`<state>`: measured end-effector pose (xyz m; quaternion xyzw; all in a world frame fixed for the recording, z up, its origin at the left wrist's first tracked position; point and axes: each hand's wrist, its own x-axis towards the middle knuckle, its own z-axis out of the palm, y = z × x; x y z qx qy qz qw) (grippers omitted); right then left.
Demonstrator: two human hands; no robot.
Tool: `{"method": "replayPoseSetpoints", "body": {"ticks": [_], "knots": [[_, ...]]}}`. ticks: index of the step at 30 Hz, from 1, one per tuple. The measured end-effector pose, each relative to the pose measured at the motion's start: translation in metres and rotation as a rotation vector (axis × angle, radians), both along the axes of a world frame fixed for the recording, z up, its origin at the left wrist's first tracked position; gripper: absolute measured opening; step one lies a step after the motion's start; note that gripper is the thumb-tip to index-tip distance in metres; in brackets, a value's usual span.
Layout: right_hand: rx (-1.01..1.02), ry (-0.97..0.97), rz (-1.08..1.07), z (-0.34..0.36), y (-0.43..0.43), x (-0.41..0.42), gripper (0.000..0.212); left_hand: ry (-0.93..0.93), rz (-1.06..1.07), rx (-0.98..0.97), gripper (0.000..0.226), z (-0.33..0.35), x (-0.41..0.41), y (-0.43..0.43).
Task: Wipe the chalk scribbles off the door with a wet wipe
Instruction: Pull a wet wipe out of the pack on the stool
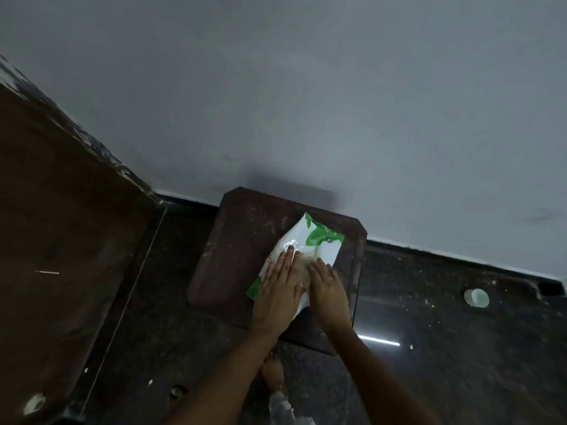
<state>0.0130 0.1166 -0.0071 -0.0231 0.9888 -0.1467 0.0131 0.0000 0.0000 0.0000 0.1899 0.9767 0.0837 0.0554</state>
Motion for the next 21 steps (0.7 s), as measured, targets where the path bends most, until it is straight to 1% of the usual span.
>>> {"method": "replayPoseSetpoints", "body": {"ticks": [1,3,4,7,8,11,14,16,18,21], "knots": [[-0.063,0.007,-0.002,-0.007,0.002,-0.002,0.047,-0.019,-0.025,-0.041,0.053,-0.006,-0.001,0.001],[-0.129,0.017,0.015,-0.015,0.004,-0.004,0.042,-0.058,-0.051,-0.030,0.057,-0.019,-0.001,0.001],[-0.131,0.042,0.007,-0.017,0.004,-0.008,0.038,-0.096,-0.025,-0.010,0.056,-0.024,-0.002,0.000],[-0.115,0.028,-0.018,-0.022,-0.001,-0.014,0.031,-0.165,0.099,0.029,0.049,-0.032,-0.004,-0.003],[-0.108,0.015,-0.033,-0.020,-0.003,-0.018,0.030,-0.215,0.105,0.002,0.049,-0.035,-0.004,-0.005],[-0.055,-0.007,-0.054,-0.021,-0.007,-0.023,0.027,-0.219,0.114,0.103,0.048,-0.039,-0.005,-0.005],[0.011,-0.027,-0.075,-0.021,-0.009,-0.026,0.025,-0.268,0.133,0.155,0.045,-0.040,-0.005,-0.004],[0.007,-0.048,-0.095,-0.021,-0.010,-0.029,0.022,-0.274,0.163,0.201,0.041,-0.041,-0.005,-0.003],[-0.045,-0.075,-0.126,-0.023,-0.011,-0.029,0.016,-0.287,0.173,0.205,0.036,-0.039,-0.006,-0.003],[-0.249,-0.101,-0.218,-0.024,-0.009,-0.029,0.001,-0.288,0.144,0.181,0.033,-0.039,-0.006,-0.005]]}}
